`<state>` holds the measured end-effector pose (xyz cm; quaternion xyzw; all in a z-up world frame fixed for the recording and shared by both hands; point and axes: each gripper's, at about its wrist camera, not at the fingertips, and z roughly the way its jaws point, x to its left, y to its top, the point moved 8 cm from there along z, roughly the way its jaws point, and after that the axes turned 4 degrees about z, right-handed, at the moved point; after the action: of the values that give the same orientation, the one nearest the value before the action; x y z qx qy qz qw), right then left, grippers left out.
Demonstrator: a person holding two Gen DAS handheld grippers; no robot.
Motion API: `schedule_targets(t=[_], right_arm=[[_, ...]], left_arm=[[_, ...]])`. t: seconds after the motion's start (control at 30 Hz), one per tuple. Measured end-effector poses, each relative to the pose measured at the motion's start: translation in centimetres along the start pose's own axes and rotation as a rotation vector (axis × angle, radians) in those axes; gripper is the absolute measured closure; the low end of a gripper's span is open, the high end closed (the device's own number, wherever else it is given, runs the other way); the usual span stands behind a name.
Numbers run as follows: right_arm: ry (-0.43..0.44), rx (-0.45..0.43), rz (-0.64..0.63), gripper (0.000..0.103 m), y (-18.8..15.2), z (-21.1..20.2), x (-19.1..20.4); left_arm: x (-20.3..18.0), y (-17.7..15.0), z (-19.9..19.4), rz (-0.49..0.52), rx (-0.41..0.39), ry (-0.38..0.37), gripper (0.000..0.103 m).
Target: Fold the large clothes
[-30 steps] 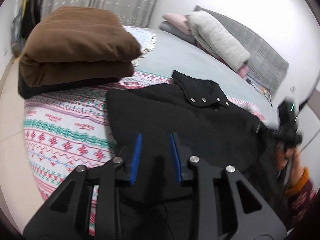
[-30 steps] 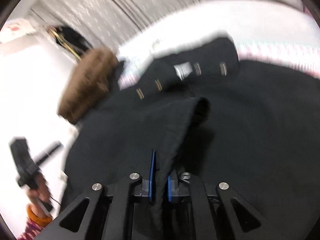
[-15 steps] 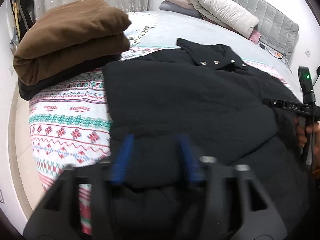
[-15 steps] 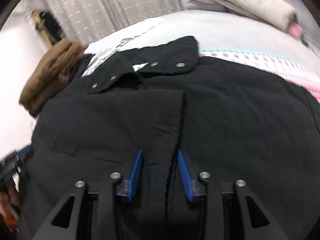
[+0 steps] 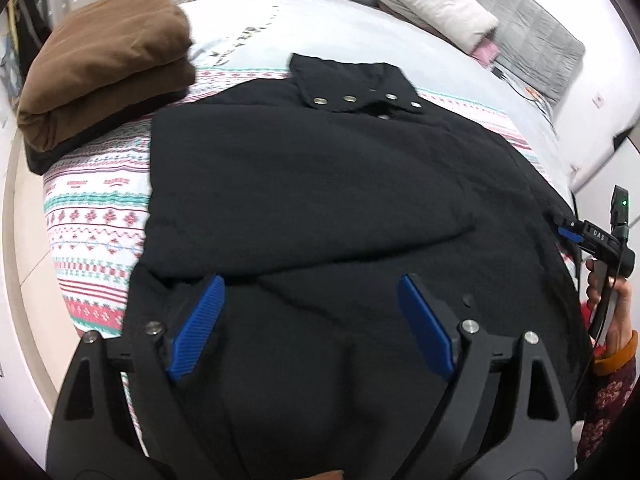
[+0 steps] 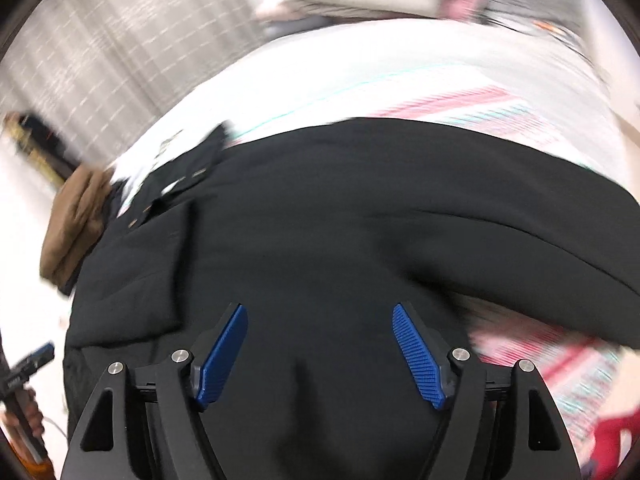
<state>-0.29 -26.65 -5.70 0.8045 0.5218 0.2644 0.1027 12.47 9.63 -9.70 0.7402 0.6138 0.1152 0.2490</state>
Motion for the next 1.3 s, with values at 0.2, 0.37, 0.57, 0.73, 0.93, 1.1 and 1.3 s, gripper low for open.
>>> schedule_targets(t=[0.2,0.37,0.57,0.73,0.93,1.1,1.3], right_arm=[[-0.052,-0.07,0.27,0.026,-0.9,-5.3,-11.1],[-0.152,-0.104,0.409,0.026,-2.5,-7.6,-18.5],[-0.203,-0.108,0.574,0.026,-3.6,-7.4,-23.9],[-0.134,-0.146,0.681,0.026,-3.7,-5.8,-25.2],[-0.032,-0.201,0.784,0.026,-2.6,-3.9,-26.8],[0.013,-0.287,0.871,0.028,-1.8,-3.3,-28.1],[-0.116,-0.402,0.719,0.087,0.9,-6.1,-26.5]], left_arm=[[-2.1,-0.9,-0.6,-0.011,0.006,-0.031,0.014],[-2.9,-0.6,-1.2,-0.026,-0.089,0.018,0.014],[-4.3,-1.1,-0.2,-0.058,-0.066,-0.034,0.014],[-5.4,-1.6,0.8,-0.04,-0.041,-0.048,0.014],[-6.2,-2.0,2.1,-0.015,-0.012,-0.041,0.014],[-6.4,-2.0,2.9,-0.007,0.012,-0.045,0.014],[-6.0,-0.7,2.6,-0.017,-0.008,-0.061,0.014]])
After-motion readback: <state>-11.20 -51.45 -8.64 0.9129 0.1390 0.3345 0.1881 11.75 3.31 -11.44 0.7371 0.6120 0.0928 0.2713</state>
